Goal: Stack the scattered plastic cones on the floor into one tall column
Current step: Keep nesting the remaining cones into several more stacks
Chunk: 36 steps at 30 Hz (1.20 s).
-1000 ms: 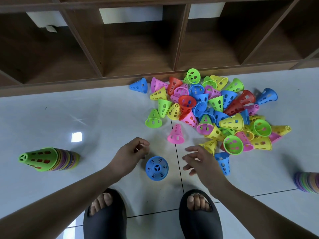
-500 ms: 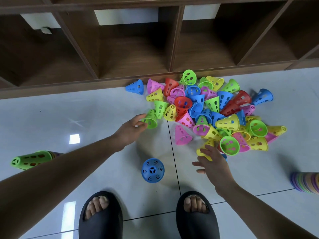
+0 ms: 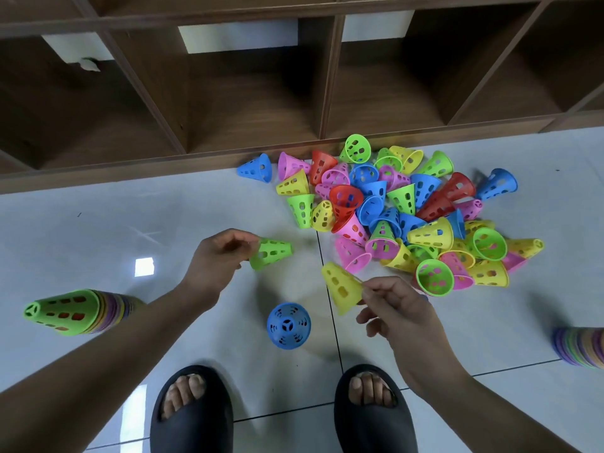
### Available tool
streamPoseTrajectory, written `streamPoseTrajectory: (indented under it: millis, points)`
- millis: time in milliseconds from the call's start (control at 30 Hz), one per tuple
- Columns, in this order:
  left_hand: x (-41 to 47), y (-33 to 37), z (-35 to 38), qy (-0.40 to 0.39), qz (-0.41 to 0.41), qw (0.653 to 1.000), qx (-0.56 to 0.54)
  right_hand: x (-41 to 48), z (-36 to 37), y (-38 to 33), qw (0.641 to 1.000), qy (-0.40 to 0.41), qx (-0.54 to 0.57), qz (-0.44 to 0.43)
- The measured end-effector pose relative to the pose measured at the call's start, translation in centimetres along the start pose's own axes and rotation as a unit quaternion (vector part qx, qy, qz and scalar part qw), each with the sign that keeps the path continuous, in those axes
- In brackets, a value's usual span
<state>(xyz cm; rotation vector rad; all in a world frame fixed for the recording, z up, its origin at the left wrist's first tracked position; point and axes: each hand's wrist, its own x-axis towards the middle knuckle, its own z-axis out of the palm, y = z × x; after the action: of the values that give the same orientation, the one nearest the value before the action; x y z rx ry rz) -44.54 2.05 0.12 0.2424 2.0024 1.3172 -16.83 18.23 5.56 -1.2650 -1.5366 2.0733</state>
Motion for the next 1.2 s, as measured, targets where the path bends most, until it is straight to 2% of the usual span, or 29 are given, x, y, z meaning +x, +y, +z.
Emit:
streamPoseTrajectory:
  millis: [133,233,467,567,733,800,967,1200]
  points:
    - [-2.6,0.4,-0.8,-0.007,-0.009,0.998,-0.059,-1.3,2.0,-1.4,0.991,-0.133,0.029,0.001]
    - [-3.7,0.1,-1.0,-0.005,-0.016,0.997,-0.076,-1.6,3.2,-1.4,0.983,-0.181,-0.004,0.003]
    - [-4.7,0.8,-1.4,-0.035,0.012,0.994,-0.102,-0.4,4.1,1.1,0.973,-0.201,-0.104,0.038]
    - [-5.5,2.5,-1.4,-0.068,0.025,0.990,-0.123,0.4,4.2,2.0,0.967,-0.188,-0.165,0.051]
    - [-7.5,4.7,-0.4,-0.137,0.040,0.984,-0.109,1.1,4.2,2.5,0.961,-0.187,-0.192,0.063]
    - [-8.3,4.6,-0.1,-0.164,0.061,0.981,-0.083,1.3,4.1,2.7,0.956,-0.188,-0.216,0.059]
    - [-9.7,3.6,1.1,-0.198,0.117,0.971,0.068,1.8,3.9,3.1,0.936,-0.180,-0.300,0.043]
    - [-8.8,0.4,2.2,-0.105,0.163,0.952,0.237,2.1,3.8,4.6,0.940,-0.177,-0.274,0.097]
